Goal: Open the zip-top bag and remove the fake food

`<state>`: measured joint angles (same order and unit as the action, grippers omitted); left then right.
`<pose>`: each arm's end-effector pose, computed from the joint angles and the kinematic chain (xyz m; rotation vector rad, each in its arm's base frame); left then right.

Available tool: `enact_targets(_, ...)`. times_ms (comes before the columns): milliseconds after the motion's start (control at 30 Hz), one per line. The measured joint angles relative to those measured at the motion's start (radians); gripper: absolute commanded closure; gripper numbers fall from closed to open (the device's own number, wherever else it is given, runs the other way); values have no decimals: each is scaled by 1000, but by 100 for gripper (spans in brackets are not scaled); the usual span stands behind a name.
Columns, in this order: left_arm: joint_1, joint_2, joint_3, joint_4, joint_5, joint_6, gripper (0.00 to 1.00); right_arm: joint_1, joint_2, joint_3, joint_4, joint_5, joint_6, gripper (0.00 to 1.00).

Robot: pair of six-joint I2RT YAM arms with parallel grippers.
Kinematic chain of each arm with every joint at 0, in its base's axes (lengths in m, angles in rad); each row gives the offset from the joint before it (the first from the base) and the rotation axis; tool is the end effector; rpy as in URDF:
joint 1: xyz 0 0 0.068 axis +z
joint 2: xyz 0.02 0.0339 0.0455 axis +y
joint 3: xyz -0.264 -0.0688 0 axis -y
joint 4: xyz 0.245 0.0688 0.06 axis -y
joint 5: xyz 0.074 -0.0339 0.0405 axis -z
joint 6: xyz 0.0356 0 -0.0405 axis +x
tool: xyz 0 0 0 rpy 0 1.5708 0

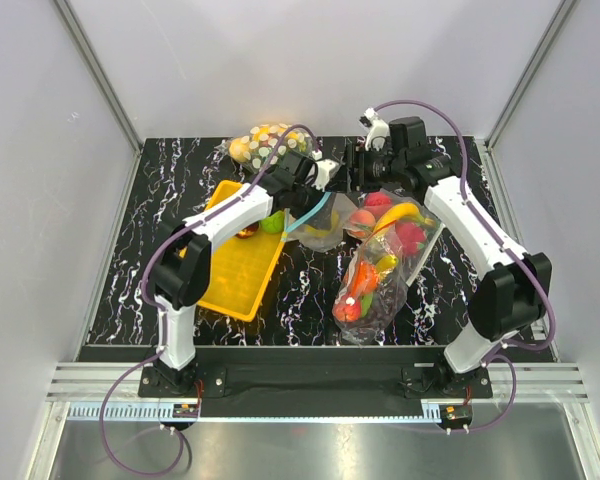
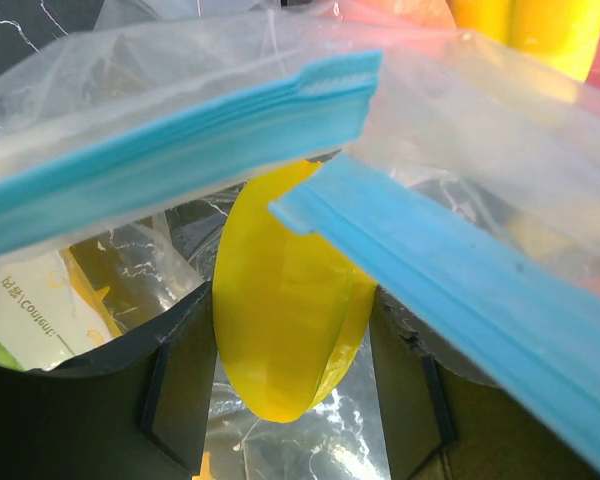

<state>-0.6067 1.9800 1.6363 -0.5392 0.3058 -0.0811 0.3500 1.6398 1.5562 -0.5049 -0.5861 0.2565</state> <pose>0.3590 -0.2622 0.2462 0.7869 2.3910 -0.6682 0.3442 0.1466 0.3587 -0.4537 2.1628 0.9767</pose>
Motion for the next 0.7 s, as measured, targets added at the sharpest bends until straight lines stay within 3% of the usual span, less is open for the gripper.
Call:
enact_targets(167,0,-14,0,-15,-4,0,100,16,17,-1,-27,51,-23,37)
enact_targets(433,-2,-55,0,-50,-20,1,100,32,32,-5,-29,50,-21,74)
enact_targets(567,-1,-63,0,-64,-31,1,100,36,32,-7,-16,39,-7,87)
enact_targets(700,-1,-63,0,-72,-46,2,100,36,32,-18,-5,43,10,93)
